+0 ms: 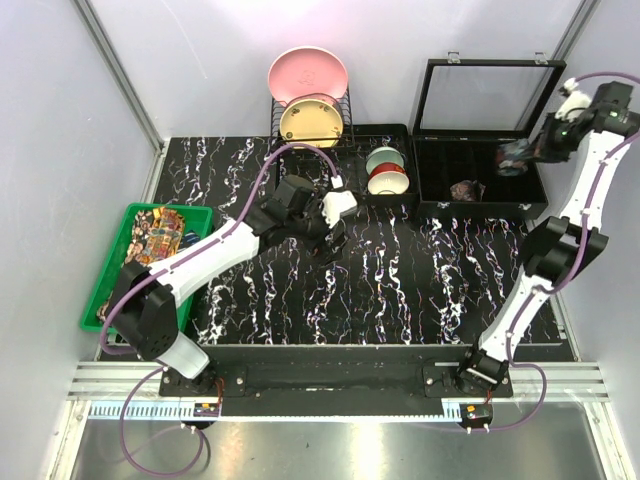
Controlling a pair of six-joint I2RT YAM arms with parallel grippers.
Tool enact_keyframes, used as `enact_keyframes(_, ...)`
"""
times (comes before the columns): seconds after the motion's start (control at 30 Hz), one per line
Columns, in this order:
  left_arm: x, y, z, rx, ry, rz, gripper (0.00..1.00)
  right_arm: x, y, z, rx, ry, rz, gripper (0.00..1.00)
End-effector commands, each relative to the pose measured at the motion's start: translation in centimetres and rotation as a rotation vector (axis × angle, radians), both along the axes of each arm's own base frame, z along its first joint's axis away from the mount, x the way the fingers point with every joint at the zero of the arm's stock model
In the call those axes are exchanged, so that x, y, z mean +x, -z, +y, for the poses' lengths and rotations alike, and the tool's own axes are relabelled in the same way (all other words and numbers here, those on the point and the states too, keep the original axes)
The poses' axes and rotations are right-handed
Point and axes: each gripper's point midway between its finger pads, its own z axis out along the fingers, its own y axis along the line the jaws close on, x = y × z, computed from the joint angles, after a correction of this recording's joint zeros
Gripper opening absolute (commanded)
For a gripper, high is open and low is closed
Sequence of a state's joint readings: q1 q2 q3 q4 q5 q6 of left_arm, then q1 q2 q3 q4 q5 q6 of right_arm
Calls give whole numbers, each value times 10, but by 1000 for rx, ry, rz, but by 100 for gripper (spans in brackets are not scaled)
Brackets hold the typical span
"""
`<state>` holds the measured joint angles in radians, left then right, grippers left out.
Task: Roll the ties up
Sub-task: Place the tie in the storage box.
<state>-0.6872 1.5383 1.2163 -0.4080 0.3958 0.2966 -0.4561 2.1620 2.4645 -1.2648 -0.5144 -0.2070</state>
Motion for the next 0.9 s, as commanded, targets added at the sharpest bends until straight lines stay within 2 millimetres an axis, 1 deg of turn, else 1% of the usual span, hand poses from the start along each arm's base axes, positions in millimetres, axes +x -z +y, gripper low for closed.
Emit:
enact_keyframes(0.0,5,-10,7,-25,-47,-34,99,-14,8,-34,-135,38,95,0)
enact_keyframes(0.07,8,-13,9,-36,-56,-46,99,-8,14,-39,-152,35,93,0)
enact_keyframes(0.1,7,-11,11,-34,-59,-43,99,-7,23,-40,-141,40,113,0)
enact_keyframes(0.13,9,-11,13,-32,-69,-46,99,-3,26,-42,-140,58,110,0)
enact_keyframes(0.17,10,-12,13,-35,-74,-48,99,-2,33,-46,-150,75,130,0)
enact_keyframes(0.2,9,-11,14,-37,-72,-44,99,-3,44,-45,-137,74,158,0)
enact_keyframes(0.23,10,-10,16,-34,-78,-42,99,-3,47,-44,-132,71,164,0)
enact_keyframes(0.3,11,-9,18,-31,-82,-44,99,-2,55,-38,-101,58,176,0)
enact_keyframes(0.37,12,-5,21,-26,-92,-35,99,0,59,-35,-103,57,184,0)
enact_keyframes(0.47,12,-4,22,-29,-93,-25,99,6,66,-28,-95,52,182,0)
enact_keyframes(0.5,13,-3,22,-29,-91,-27,99,8,71,-27,-92,52,186,0)
enact_keyframes(0.53,13,-4,21,-32,-90,-26,99,12,73,-21,-95,40,185,0)
enact_keyframes(0.63,16,-4,21,-32,-94,-26,99,15,84,-13,-99,26,203,0)
enact_keyframes(0.7,18,-5,22,-32,-99,-26,99,21,88,-15,-123,33,199,0)
enact_keyframes(0.77,17,-4,21,-33,-96,-22,99,22,96,-20,-150,54,220,0)
enact_keyframes(0.87,16,-3,23,-34,-98,-15,99,24,94,-29,-183,88,216,0)
